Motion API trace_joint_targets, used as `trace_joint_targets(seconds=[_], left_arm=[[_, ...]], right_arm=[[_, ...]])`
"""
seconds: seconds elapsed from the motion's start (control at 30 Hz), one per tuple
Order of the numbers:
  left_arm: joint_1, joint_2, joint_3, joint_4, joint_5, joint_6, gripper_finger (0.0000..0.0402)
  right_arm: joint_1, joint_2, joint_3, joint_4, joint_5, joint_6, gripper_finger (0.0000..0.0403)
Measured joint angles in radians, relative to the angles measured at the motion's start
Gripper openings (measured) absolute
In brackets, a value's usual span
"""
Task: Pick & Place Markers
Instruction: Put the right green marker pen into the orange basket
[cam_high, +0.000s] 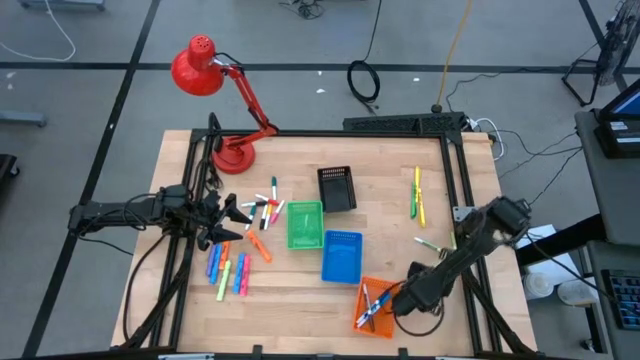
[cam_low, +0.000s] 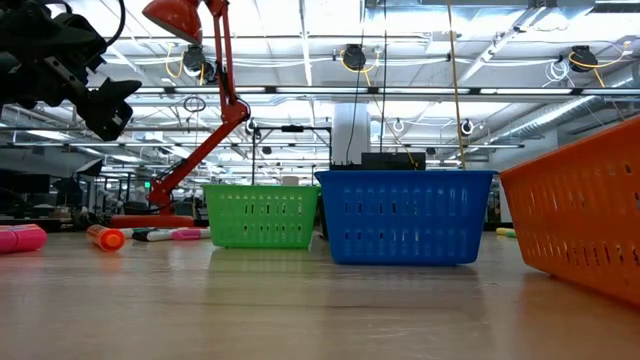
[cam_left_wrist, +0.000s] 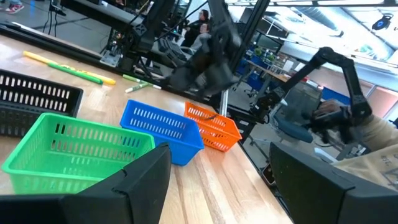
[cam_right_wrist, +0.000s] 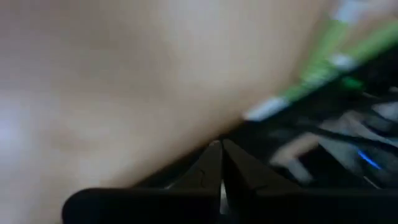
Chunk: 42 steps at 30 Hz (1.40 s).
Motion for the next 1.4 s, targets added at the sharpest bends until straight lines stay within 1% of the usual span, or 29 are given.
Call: trace_joint_targets(seconds=[0.1,0.27,0.33,0.4,0.5,0.67,0.97,1.07,1.13,1.23,1.3,1.4], left_arm=[[0.000,0.000,0.000,0.000,0.000,0.000,0.0274],[0.000,0.000,0.000,0.000,0.000,0.000,0.0273],[0.000,0.000,0.000,0.000,0.000,-0.001,0.0274],[0.000,0.000,0.000,0.000,0.000,0.000,0.0273],[0.000,0.000,0.000,0.000,0.000,0.000,0.0273],[0.000,0.000,0.000,0.000,0.000,0.000,0.0274],[0.000,0.000,0.000,0.000,0.000,-0.001,0.0274],[0.000,0.000,0.000,0.000,0.000,0.000,0.0274],[0.000,0.000,0.000,0.000,0.000,-0.001,0.0273],[0.000,0.000,0.000,0.000,0.000,0.000,0.0274],[0.000,0.000,0.000,0.000,0.000,-0.001,0.0274],[0.000,0.000,0.000,0.000,0.000,-0.001,0.0273]], right_arm=[[-0.009,0.056,-0.058,0.007,-0.076,-0.030,0.0000],[-0.013,0.101,-0.156,0.186,-0.185,-0.047,0.0000],[-0.016,0.100,-0.184,0.238,-0.207,-0.051,0.0000],[-0.021,0.101,-0.196,0.247,-0.210,-0.055,0.0000],[-0.031,0.090,-0.196,0.213,-0.198,-0.040,0.0000],[-0.034,0.039,-0.198,0.188,-0.170,-0.006,0.0000],[-0.025,-0.126,-0.158,0.165,-0.028,0.139,0.0000],[-0.019,-0.198,-0.148,0.163,0.022,0.234,0.0000],[-0.018,-0.235,-0.151,0.129,0.010,0.317,0.0000],[-0.018,-0.264,-0.165,0.022,-0.030,0.422,0.0000],[-0.019,-0.270,-0.180,-0.021,-0.063,0.453,0.0000],[-0.020,-0.270,-0.209,0.000,-0.103,0.463,0.0000]])
